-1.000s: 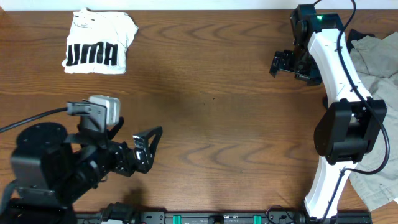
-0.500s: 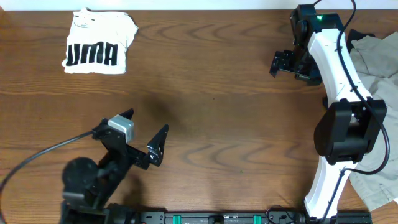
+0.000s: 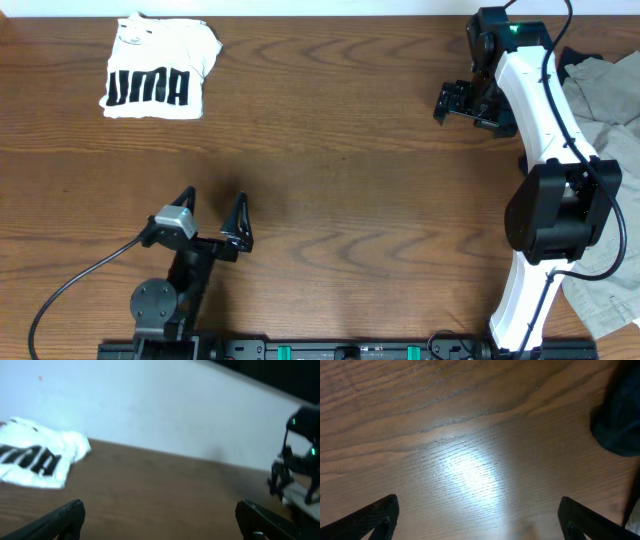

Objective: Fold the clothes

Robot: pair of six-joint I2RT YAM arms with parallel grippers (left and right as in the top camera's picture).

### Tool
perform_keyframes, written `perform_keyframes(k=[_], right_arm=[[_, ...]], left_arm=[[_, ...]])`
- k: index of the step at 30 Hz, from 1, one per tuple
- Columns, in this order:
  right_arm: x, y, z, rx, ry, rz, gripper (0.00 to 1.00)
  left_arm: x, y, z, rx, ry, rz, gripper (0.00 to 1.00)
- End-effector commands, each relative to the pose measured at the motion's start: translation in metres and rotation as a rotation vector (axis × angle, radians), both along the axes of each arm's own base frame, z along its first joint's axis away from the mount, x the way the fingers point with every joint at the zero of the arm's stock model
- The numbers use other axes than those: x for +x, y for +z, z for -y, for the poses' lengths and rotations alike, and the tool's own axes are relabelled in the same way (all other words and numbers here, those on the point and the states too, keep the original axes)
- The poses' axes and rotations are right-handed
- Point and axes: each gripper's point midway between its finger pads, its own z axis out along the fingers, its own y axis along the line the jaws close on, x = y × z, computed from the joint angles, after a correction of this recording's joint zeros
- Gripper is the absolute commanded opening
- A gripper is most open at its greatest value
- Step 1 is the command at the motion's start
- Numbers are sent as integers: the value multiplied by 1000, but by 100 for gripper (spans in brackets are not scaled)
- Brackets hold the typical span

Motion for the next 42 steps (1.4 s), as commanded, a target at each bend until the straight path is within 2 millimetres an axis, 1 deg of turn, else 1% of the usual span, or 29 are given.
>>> perform_keyframes(k=[1,8,10,16,26,30,36,42], right_arm=[[3,7,3,-9,0,22,99],[3,7,3,-10,0,22,99],[3,7,3,-10,0,22,99],[3,7,3,-9,0,22,99],[3,7,3,-10,0,22,99],[3,7,3,-9,0,22,99],[3,7,3,-9,0,22,99],[3,7,3,-10,1,22,99]], left_arm=[[2,-2,-11,-37,59,31,98],[3,-19,-17,-39,90,47,98],[3,-25,-23,-38,118,34,98],[2,-26,-30,61,151,50,98],[2,-65,-33,227,155,-84,98],[0,-76,-24,316,94,-105,98],[0,-76,-25,365,95,-98,98],[0,-76,-25,366,94,-100,98]])
